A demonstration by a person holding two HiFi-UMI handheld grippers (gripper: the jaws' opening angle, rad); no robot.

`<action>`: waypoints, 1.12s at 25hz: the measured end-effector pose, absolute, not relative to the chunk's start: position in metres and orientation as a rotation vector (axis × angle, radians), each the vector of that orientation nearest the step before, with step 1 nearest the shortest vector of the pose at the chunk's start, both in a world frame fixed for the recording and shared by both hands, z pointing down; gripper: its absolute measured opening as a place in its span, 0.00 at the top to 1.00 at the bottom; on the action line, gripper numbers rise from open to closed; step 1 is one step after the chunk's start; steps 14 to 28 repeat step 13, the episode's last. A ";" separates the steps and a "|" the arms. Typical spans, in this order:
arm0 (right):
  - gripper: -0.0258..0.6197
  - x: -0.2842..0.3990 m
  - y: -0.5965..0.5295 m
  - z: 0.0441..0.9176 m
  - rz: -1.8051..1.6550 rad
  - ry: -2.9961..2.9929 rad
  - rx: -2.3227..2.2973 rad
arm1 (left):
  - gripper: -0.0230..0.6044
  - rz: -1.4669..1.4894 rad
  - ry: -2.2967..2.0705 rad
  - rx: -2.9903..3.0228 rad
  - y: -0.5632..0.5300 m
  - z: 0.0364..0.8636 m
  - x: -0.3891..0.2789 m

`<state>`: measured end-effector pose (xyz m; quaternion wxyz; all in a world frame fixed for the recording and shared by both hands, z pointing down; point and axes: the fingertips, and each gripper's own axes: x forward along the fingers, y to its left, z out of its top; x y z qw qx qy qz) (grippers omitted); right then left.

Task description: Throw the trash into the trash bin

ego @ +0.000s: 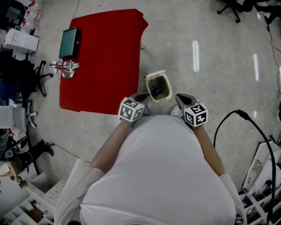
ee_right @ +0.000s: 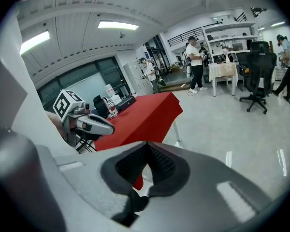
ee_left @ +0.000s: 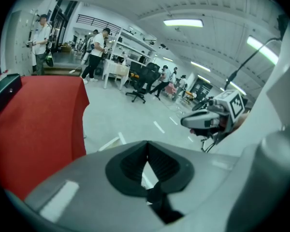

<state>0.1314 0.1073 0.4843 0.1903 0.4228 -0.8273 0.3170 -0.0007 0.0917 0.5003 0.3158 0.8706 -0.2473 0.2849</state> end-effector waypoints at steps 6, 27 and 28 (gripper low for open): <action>0.96 0.137 0.113 0.485 0.895 -2.320 1.203 | 0.96 0.745 -0.655 2.298 0.093 0.498 0.001; 0.96 0.135 0.118 0.485 0.892 -2.322 1.200 | 0.96 0.733 -0.667 2.288 0.098 0.498 -0.004; 0.96 0.135 0.118 0.485 0.892 -2.322 1.200 | 0.96 0.733 -0.667 2.288 0.098 0.498 -0.004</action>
